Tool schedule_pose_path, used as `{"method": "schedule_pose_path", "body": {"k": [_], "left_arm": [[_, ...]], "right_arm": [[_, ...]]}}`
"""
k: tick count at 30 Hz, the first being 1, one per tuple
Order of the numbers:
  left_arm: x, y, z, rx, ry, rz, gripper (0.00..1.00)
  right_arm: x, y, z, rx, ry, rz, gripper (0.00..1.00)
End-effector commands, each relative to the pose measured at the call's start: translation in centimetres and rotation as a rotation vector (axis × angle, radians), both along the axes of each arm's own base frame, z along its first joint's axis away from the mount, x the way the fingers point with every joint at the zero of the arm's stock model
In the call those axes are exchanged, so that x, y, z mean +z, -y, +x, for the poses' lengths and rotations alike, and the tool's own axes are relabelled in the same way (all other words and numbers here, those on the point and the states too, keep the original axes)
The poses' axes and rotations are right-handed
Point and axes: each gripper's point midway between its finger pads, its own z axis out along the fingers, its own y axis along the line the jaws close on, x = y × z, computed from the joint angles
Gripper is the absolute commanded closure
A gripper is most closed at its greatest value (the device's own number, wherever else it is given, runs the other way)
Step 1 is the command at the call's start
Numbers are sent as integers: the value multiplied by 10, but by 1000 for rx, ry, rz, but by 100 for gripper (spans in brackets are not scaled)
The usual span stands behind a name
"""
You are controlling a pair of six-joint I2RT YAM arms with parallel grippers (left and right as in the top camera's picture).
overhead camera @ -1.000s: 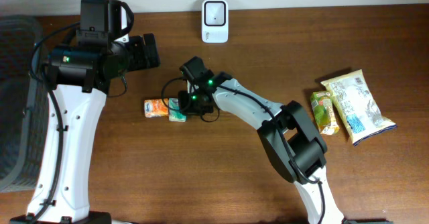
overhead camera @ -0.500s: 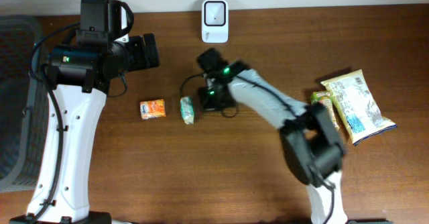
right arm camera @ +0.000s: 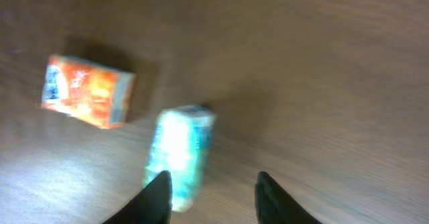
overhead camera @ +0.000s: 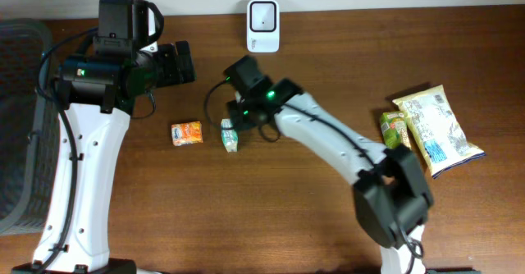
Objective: Scan the item barcode
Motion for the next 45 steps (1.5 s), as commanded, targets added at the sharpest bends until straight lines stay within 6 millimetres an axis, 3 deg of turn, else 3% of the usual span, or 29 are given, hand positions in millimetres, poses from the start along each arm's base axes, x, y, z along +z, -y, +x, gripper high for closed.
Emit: {"method": "schedule_pose_path", "body": {"k": [1, 8, 11, 18, 21, 23, 26, 30, 34, 37, 41, 45], "left_arm": [[7, -2, -1, -4, 19, 11, 1], [7, -2, -2, -4, 19, 11, 1], [7, -2, -2, -4, 19, 11, 1], [7, -2, -2, -4, 19, 11, 1], [7, -2, -2, -4, 19, 11, 1], [7, -2, -2, -4, 19, 11, 1], [7, -2, -2, -4, 19, 11, 1], [7, -2, -2, -4, 19, 11, 1], [7, -2, -2, -4, 19, 11, 1], [7, -2, -2, -4, 19, 11, 1], [7, -2, -2, -4, 19, 11, 1], [7, -2, -1, -4, 19, 11, 1]], "right_arm": [[-27, -24, -14, 5, -65, 26, 41], [-56, -23, -12, -1, -80, -22, 26], [-69, -22, -14, -1, -99, -38, 28], [-68, -18, -11, -9, -113, -30, 55], [-59, -13, -10, -9, -151, 21, 82], [-46, -8, -5, -15, -173, 75, 94], [-12, 7, 3, -9, -203, 194, 96], [65, 37, 13, 83, -202, 459, 96], [130, 80, 11, 172, -209, 730, 96], [182, 122, 6, 267, -225, 1042, 96], [206, 152, 8, 290, -201, 1181, 96], [206, 168, 14, 249, -185, 1186, 96]]}}
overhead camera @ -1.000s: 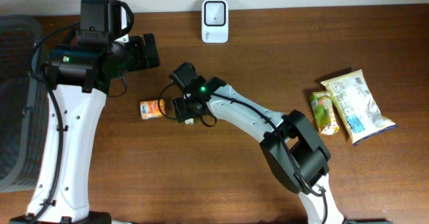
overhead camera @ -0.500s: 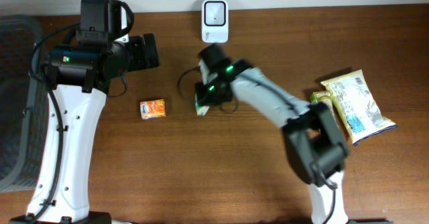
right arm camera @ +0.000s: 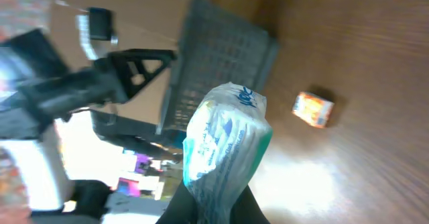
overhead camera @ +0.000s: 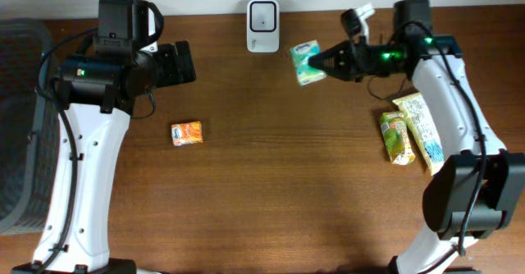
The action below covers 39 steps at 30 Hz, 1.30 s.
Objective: Scan the item barcode
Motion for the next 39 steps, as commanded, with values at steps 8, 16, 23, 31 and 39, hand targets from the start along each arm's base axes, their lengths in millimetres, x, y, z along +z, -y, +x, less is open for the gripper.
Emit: {"method": "schedule_pose_path", "body": {"k": [8, 16, 23, 31, 39], "left_arm": [[7, -2, -2, -4, 19, 11, 1], [7, -2, -1, -5, 19, 11, 1], [7, -2, -2, -4, 19, 11, 1], [7, -2, -2, -4, 19, 11, 1], [7, -2, -2, -4, 19, 11, 1]], "right_arm": [[-93, -14, -3, -80, -111, -499, 96], [-187, -104, -40, 150, -162, -631, 96], [-253, -90, -41, 136, -259, -805, 73], [-285, -4, -35, 19, -294, -1219, 46], [-260, -7, -28, 105, -233, -1114, 59]]}}
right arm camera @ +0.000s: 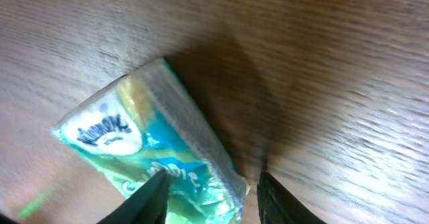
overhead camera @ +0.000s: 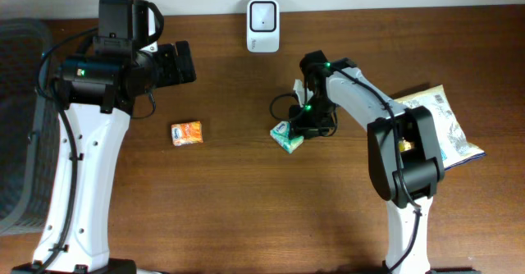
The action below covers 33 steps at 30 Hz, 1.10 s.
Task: Scan the item barcode
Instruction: 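Lift the blue tissue pack with the right gripper toward the scanner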
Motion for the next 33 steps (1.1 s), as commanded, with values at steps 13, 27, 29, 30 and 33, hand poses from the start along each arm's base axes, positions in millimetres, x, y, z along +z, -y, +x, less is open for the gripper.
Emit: {"method": "schedule_pose_path", "body": {"k": [13, 27, 29, 30, 33], "left_arm": [[7, -2, -2, -4, 19, 11, 1], [7, -2, -2, -5, 19, 11, 1], [7, -2, -2, -4, 19, 11, 1], [7, -2, -2, -4, 19, 11, 1], [7, -2, -2, -5, 19, 11, 1]], "right_arm": [[10, 8, 1, 289, 67, 18, 57], [-6, -13, -14, 215, 21, 170, 96], [-1, -14, -14, 202, 13, 184, 96], [3, -15, -13, 197, 12, 197, 96], [33, -22, -8, 164, 5, 294, 96]]}}
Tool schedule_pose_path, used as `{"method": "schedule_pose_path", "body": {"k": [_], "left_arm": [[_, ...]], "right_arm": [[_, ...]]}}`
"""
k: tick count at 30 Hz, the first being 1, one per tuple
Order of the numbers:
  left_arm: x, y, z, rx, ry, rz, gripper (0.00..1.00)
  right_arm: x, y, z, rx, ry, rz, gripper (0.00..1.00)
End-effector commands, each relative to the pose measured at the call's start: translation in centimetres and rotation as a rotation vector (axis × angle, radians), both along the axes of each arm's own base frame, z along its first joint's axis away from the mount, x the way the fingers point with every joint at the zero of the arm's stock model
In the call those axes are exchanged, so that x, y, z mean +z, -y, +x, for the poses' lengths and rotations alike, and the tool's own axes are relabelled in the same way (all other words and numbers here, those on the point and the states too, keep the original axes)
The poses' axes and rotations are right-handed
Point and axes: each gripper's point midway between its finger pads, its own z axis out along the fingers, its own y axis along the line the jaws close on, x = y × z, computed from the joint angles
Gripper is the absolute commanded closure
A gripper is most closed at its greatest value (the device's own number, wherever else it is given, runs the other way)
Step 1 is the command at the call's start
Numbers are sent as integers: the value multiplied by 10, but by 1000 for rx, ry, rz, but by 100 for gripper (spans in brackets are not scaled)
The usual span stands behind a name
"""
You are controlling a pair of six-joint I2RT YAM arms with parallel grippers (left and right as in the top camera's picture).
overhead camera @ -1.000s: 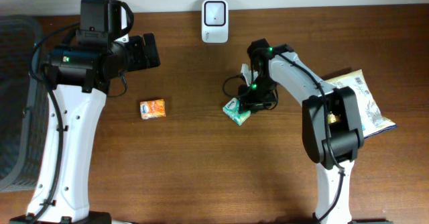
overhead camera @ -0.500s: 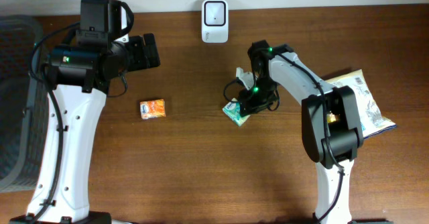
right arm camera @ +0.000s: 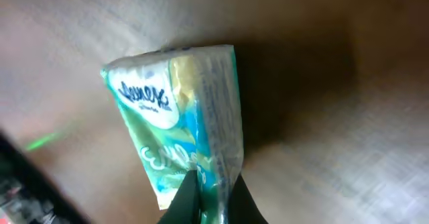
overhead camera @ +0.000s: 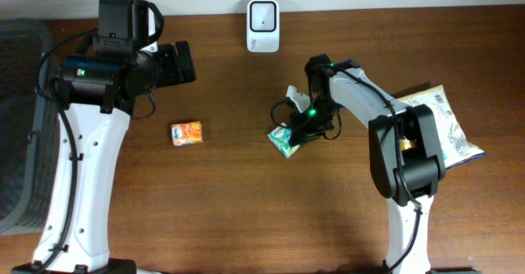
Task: Scan the item barcode
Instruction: 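Lift the blue tissue pack with the right gripper toward the scanner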
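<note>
A green and white tissue pack [overhead camera: 283, 140] [right arm camera: 175, 133] sits at the table's middle, tilted. My right gripper [overhead camera: 295, 133] [right arm camera: 209, 187] is shut on the pack's near edge, the dark fingers pinching its wrapper. The white barcode scanner [overhead camera: 262, 15] stands at the table's back edge, well beyond the pack. My left gripper [overhead camera: 176, 63] hangs over the left part of the table, away from the pack, and its jaw gap is unclear from above. No barcode shows on the pack's visible face.
A small orange box [overhead camera: 187, 133] lies left of the pack. Snack bags [overhead camera: 433, 129] lie at the right edge, partly under the right arm. A dark mesh basket [overhead camera: 16, 126] stands at the far left.
My right gripper was open with its fingers astride the tissue pack on the table. Now it is shut on the pack, which has turned a little. The left arm has not moved.
My right gripper was open over the pack lying beside the orange box. Then it held the pack in the air, right of the scanner. Then the pack lay at the table's middle between open fingers, and now the fingers pinch it again.
</note>
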Motion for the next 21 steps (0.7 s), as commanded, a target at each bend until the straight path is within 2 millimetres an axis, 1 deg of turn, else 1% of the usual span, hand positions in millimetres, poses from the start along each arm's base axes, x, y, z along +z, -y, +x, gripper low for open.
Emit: {"method": "schedule_pose_path", "body": {"k": [1, 3, 4, 6, 8, 13, 15, 16, 18, 21], "left_arm": [[7, -2, -2, -4, 19, 11, 1], [7, -2, -2, -4, 19, 11, 1], [7, -2, -2, -4, 19, 11, 1], [7, -2, -2, -4, 19, 11, 1], [7, -2, -1, -4, 19, 11, 1], [7, -2, -2, -4, 19, 11, 1], [7, -2, -2, -5, 19, 11, 1], [7, -2, -2, -4, 19, 11, 1], [7, -2, -2, -4, 19, 11, 1], [7, -2, -2, -4, 19, 11, 1]], "right_arm": [[46, -11, 15, -50, 5, 163, 96], [75, -17, 18, -50, 3, 289, 96], [97, -20, 20, -45, 9, 397, 96], [133, -21, 22, -60, 17, 598, 96], [151, -17, 25, -92, 15, 712, 96], [178, -2, 32, -196, -22, 856, 96], [192, 2, 37, -243, -34, 931, 96], [202, 5, 40, -282, -53, 986, 96], [211, 8, 42, -319, -77, 1024, 96], [212, 12, 42, -362, -131, 1012, 96]]}}
